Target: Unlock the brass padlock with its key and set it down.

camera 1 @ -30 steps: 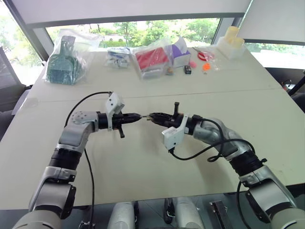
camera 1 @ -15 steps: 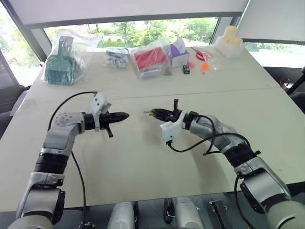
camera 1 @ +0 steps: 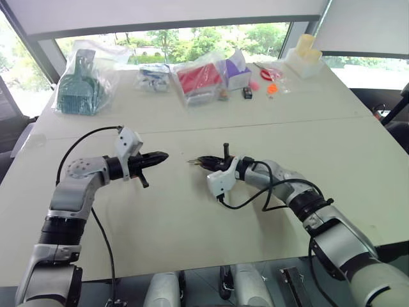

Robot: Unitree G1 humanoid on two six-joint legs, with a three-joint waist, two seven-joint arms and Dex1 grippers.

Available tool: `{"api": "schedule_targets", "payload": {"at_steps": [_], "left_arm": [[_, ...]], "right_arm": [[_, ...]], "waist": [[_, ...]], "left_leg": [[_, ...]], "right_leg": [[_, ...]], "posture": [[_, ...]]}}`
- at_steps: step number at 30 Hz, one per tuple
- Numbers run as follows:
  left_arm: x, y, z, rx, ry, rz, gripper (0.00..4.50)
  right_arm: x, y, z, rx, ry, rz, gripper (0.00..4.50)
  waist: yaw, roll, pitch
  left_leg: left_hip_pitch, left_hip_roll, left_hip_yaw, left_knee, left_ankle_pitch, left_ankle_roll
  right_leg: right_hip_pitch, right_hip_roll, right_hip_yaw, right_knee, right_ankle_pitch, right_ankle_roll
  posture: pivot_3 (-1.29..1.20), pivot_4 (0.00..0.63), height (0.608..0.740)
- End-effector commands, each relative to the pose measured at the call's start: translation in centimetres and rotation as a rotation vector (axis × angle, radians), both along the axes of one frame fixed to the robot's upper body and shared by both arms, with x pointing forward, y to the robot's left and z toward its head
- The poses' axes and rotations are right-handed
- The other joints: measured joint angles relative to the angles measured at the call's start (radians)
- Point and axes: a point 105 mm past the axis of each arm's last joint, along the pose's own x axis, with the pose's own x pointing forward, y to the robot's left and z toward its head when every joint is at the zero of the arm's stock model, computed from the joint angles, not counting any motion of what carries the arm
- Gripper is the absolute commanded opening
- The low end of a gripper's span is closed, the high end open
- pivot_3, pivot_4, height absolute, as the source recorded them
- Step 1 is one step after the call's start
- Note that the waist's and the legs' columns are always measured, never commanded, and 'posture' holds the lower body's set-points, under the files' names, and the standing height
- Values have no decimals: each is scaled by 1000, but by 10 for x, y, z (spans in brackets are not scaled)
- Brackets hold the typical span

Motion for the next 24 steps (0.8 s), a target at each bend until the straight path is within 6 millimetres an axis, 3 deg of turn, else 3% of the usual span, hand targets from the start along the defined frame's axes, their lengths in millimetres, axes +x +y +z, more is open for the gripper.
{"api": "schedule_targets", "payload": {"at_steps": [1,8,16,22,24], "left_arm": [[1,6,17,-16,-55,16,25],[5,4,19,-22,-64,18,25],[6,5,21,-21,-71,19,0],[-4,4,22,-30,-46,-16,0],[-12,4,20,-16,-30,-38,0]], "right_arm": [[-12,4,0,-11,55,47,0],[-14,5,3,-46,102,47,0],[-5,-9,7,-61,173,-27,3944],[-12,-36,11,-99,311,-72,3944],[-22,-58,9,-116,438,-116,3944]], "waist": [[1,0,0],[1,0,0],[2,0,0],[6,0,0],[9,0,0]], "left_leg": [[0,0,0,0,0,0],[0,0,0,0,0,0],[0,0,0,0,0,0],[0,-1,0,0,0,0],[0,-1,0,0,0,0]], "right_leg": [[0,0,0,0,0,0],[0,0,0,0,0,0],[0,0,0,0,0,0],[1,-2,-1,0,0,0],[1,-2,-1,0,0,0]], "posture": [[0,150,740],[0,150,740],[0,150,740],[0,150,740],[0,150,740]]}}
